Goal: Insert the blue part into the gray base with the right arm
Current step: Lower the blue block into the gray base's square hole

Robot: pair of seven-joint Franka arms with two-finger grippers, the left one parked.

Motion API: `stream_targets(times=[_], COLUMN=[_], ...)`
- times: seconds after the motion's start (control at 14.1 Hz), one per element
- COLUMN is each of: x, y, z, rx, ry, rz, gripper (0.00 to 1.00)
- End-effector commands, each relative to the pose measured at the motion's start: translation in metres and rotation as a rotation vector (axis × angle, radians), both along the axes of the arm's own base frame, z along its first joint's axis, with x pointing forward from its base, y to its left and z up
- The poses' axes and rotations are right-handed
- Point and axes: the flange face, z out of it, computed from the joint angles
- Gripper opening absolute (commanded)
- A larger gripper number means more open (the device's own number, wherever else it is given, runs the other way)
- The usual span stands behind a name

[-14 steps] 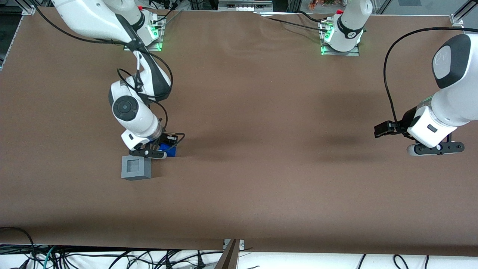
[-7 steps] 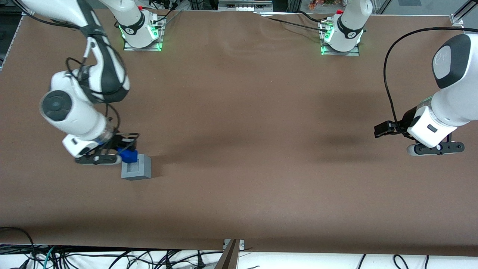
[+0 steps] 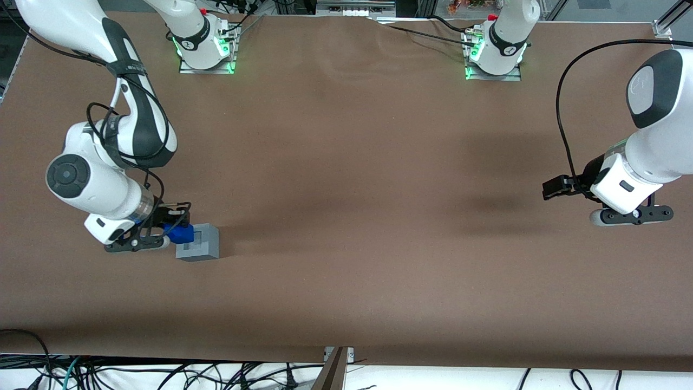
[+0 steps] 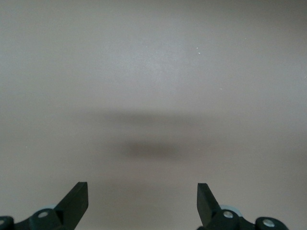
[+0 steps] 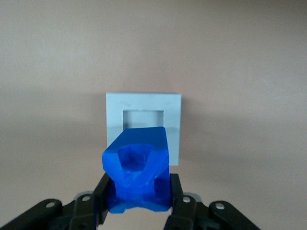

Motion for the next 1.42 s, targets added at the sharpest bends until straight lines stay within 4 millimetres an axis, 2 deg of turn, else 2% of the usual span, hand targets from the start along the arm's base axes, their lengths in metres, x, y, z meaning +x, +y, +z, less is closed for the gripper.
stream_targets(times=[0.0,0.5,1.35], x=[0.003,0.016,0.018], y=[0.001,0.003,0.003], z=[0.005,0.001,-0.013], rx=[0.001,0.012,0.018], ry=[0.029,0.015,0.016], rz=[0.058,0.048,0.032], gripper=[0.00,0.00,0.00])
